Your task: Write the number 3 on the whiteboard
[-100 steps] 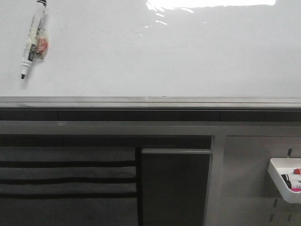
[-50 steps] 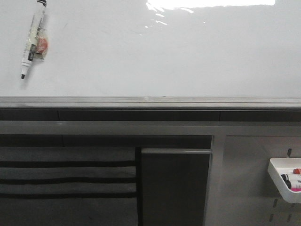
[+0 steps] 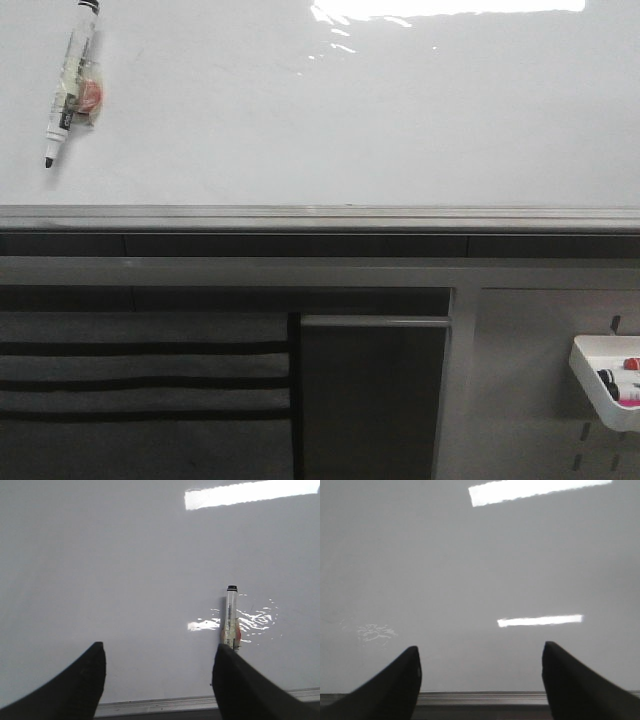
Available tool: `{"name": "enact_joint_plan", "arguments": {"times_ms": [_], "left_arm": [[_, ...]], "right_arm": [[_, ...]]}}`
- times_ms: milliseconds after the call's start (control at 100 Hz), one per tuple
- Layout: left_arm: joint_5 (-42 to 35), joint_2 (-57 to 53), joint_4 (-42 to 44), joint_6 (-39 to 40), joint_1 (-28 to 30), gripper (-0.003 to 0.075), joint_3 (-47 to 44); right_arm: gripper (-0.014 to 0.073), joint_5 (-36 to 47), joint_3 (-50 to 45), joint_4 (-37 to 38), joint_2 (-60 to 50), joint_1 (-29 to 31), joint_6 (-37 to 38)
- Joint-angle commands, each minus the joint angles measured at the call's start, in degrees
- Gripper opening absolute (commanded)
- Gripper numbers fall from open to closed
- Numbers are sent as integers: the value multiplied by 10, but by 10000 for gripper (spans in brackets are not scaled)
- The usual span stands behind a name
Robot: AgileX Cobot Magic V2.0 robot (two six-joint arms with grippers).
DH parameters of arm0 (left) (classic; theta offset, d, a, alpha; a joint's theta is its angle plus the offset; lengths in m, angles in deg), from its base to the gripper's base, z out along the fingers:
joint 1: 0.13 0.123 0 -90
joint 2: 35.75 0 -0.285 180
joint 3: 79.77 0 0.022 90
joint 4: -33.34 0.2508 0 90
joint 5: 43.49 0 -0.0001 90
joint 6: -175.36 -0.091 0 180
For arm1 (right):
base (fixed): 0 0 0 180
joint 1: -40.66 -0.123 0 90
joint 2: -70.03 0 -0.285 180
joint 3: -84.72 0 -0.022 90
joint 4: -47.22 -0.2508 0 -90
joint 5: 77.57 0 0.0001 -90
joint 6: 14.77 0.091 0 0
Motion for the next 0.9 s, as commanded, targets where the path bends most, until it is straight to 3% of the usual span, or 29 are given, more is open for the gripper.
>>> {"name": "enact_joint_plan", "arguments": {"times_ms": [0,350,550,670,740,890], "left_arm": [[-41,11,1,3,1,432,20],[-40,11,-32,3,0,354,18],[-24,32,-35,-18,-44,334,18],[-22,81,-36,-29,-85,334,18],[-24,121,-36,-29,-108,334,18],[-61,222,-36,-29,-138,333,21]], "right_arm": [[477,45,21,7,12,3,-2],[477,40,21,5,12,3,-2],[477,-14,36,-7,24,3,-2],[476,-64,67,-14,47,2,-11],[476,-92,87,-38,62,2,-54],[476,-101,97,-91,80,2,-102]]}}
